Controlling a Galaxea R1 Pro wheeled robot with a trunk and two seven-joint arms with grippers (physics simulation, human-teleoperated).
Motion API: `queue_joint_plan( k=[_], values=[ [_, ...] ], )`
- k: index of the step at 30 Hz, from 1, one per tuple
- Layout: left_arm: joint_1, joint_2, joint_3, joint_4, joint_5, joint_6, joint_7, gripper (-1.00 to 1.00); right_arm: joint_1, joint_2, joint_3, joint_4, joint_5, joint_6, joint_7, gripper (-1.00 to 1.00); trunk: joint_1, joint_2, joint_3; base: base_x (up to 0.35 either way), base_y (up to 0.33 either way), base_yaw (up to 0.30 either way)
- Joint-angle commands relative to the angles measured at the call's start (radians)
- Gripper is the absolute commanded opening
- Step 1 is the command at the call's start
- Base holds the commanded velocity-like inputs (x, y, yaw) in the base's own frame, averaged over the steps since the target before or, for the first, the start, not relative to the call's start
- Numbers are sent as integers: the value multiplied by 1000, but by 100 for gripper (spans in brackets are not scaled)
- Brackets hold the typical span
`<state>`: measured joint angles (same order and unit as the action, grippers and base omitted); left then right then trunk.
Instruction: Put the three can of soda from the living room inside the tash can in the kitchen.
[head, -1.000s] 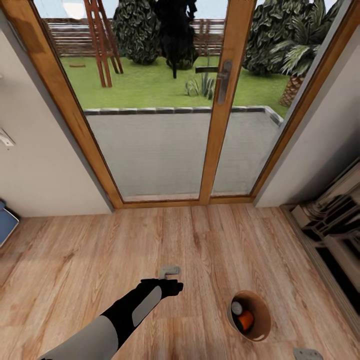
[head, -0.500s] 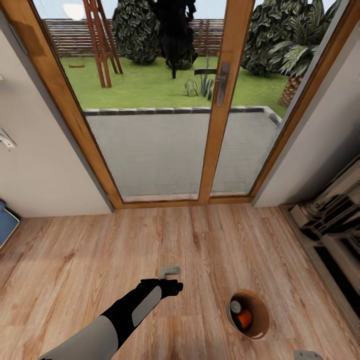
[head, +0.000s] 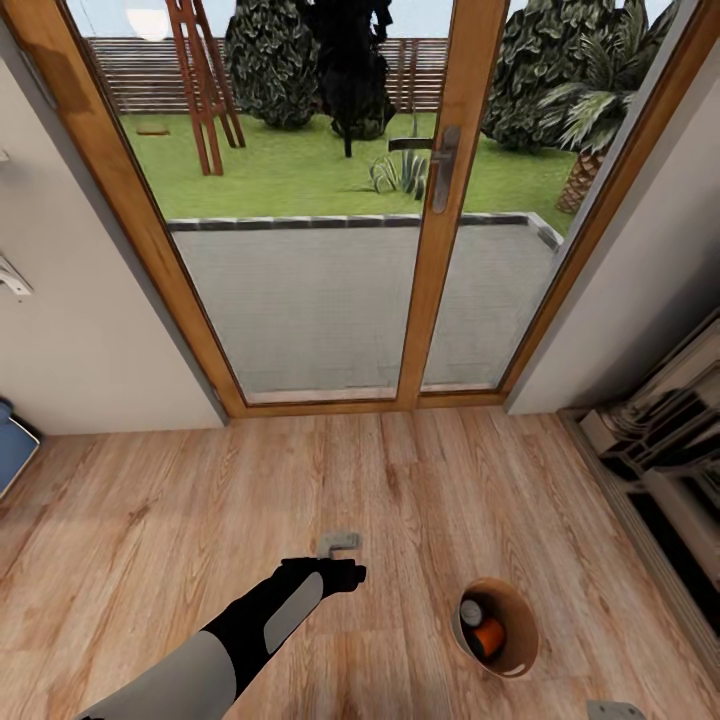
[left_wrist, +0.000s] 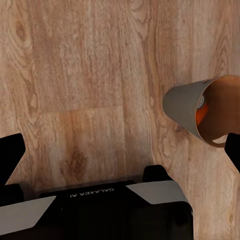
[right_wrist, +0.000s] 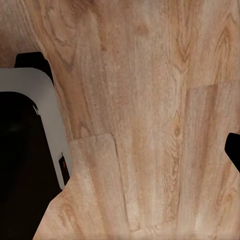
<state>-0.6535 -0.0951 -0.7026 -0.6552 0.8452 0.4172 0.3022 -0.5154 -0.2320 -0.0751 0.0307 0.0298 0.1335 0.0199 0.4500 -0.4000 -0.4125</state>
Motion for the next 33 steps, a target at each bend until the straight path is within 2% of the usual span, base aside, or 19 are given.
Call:
queue_joint_plan(
  k=[1,7,12,15,17,22,28,33],
  values=[
    [0,0,0,0,0,1,0,100,0,0,0,0,0,0,0,100,0,0,0,0,0,0],
    [0,0,0,13,1,7,0,100,0,-1,0,0,3,0,0,100,0,0,0,0,0,0],
    [-1,0,0,78,1,7,0,100,0,-2,0,0,6,0,0,100,0,0,0,0,0,0],
    [-1,4,0,153,1,4,0,100,0,-2,0,0,7,0,0,100,0,0,0,0,0,0],
    [-1,16,0,204,0,-1,0,100,0,-3,-1,0,8,0,0,100,0,0,0,0,0,0],
    [-1,84,0,303,-1,-33,-1,100,0,-3,0,0,9,0,0,100,0,0,0,0,0,0],
    [2,136,0,322,-2,-40,-9,100,0,-5,-1,0,10,0,0,100,0,0,0,0,0,0],
    [6,163,0,340,-1,-42,-82,100,0,-5,-1,0,10,0,0,100,0,0,0,0,0,0]
  ],
)
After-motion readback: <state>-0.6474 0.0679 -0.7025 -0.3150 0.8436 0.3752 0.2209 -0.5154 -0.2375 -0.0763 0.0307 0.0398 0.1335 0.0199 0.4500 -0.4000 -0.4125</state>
